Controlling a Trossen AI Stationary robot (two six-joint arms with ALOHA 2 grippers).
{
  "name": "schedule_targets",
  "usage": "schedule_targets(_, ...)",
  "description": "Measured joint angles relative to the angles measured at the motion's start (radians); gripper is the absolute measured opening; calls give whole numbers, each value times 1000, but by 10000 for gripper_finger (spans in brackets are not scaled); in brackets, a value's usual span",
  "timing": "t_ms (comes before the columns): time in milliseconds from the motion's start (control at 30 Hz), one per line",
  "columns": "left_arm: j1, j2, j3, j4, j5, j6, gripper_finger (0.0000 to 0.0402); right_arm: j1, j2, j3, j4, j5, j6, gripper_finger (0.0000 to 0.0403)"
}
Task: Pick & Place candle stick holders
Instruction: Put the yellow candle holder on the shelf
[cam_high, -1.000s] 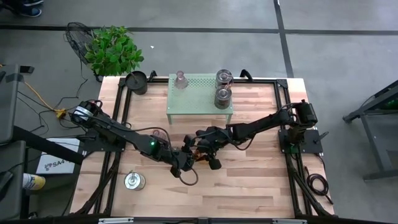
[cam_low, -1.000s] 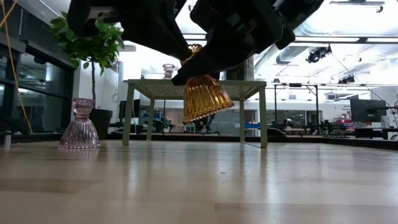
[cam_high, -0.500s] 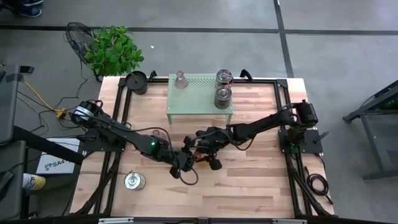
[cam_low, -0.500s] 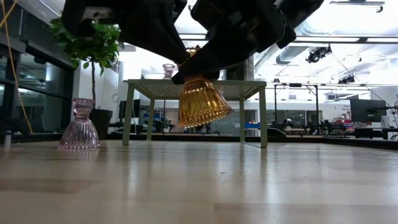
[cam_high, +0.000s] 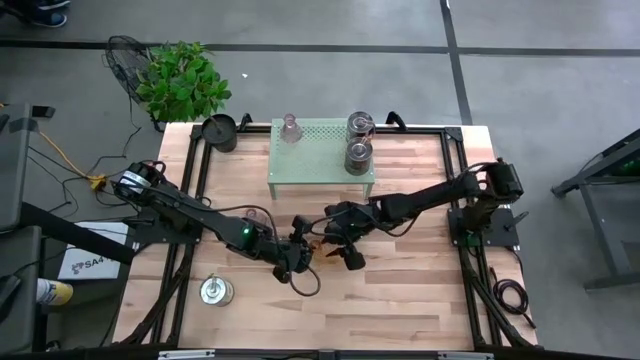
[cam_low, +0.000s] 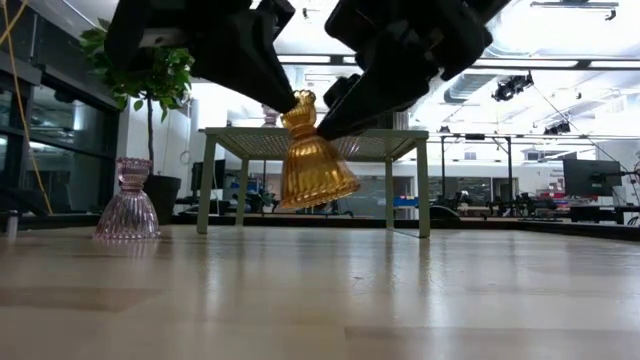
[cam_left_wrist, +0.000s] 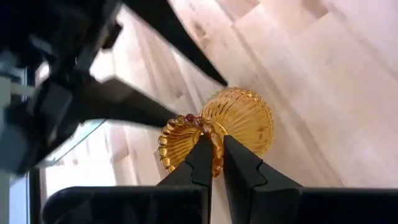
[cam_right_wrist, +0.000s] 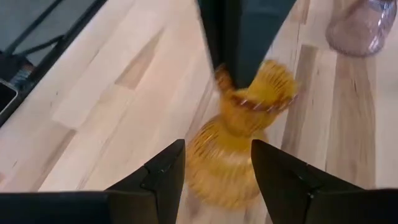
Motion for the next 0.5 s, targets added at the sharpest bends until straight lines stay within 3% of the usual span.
schedule_targets(267, 0, -3, 9, -55, -59, -66, 12, 0, -99, -51, -138, 101, 3, 179)
schedule_targets(500, 0, -5, 145, -264, -107, -170, 12, 0, -247, -260, 44, 189, 70, 179)
